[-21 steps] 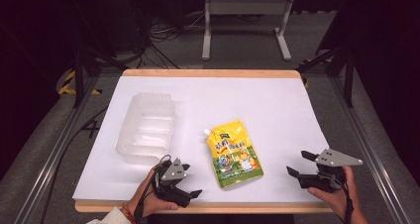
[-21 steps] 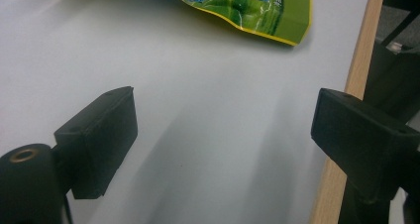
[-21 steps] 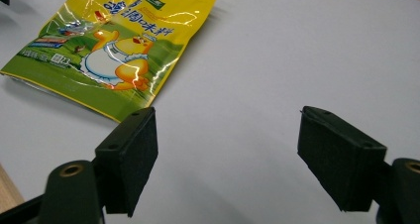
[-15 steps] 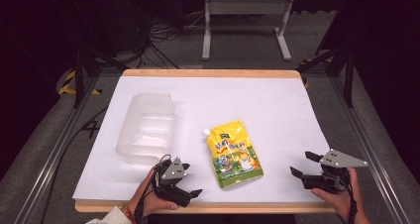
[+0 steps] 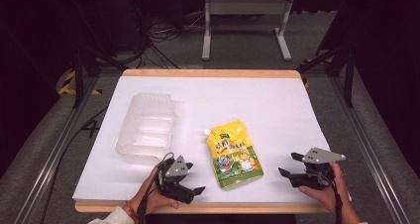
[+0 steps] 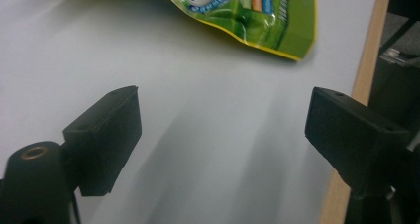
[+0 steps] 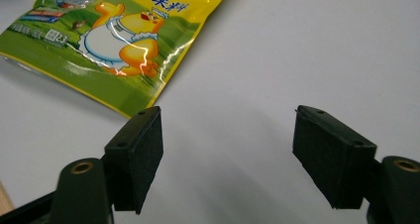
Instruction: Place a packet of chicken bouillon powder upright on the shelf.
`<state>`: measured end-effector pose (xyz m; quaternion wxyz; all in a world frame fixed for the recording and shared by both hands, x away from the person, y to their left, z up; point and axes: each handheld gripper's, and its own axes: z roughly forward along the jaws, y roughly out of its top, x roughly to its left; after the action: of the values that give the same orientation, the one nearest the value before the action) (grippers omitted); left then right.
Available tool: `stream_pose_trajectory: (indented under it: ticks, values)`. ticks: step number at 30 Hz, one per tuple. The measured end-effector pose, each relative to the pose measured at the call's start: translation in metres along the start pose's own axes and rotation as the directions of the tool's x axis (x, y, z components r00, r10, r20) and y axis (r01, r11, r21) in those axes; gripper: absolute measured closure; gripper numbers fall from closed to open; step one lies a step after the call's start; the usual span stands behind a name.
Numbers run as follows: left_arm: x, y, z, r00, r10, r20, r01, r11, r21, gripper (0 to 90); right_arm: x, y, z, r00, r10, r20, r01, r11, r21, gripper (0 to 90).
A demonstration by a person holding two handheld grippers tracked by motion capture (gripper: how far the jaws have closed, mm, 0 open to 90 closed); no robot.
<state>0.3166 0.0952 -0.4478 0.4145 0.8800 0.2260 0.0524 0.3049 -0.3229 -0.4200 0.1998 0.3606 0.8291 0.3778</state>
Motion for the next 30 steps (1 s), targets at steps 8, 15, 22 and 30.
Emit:
stream_pose_trajectory:
  ticks: [8, 15, 22, 30]
  values:
    - [0.005, 0.017, 0.022, 0.9987, -0.033, 0.038, 0.033, 0.9994, 0.006, 13.5, 0.01, 0.019, 0.03, 0.9976, -0.059, -0.036, 0.06, 0.997, 0.038, 26.4]
    - [0.02, 0.036, 0.037, 0.9846, -0.142, 0.102, 0.143, 0.9896, -0.01, 13.4, 0.019, 0.032, 0.042, 0.9937, -0.095, -0.06, 0.097, 0.995, 0.035, 26.7]
    - [0.03, 0.046, 0.052, 0.9754, -0.196, 0.102, 0.194, 0.9807, 0.022, 19.1, 0.021, 0.043, 0.057, 0.9921, -0.109, -0.063, 0.111, 0.993, 0.04, 26.6]
    - [0.036, 0.048, 0.05, 0.9847, -0.154, 0.082, 0.153, 0.9881, 0.007, 61.6, 0.017, 0.056, 0.072, 0.9914, -0.062, -0.115, 0.066, 0.997, 0.028, 26.0]
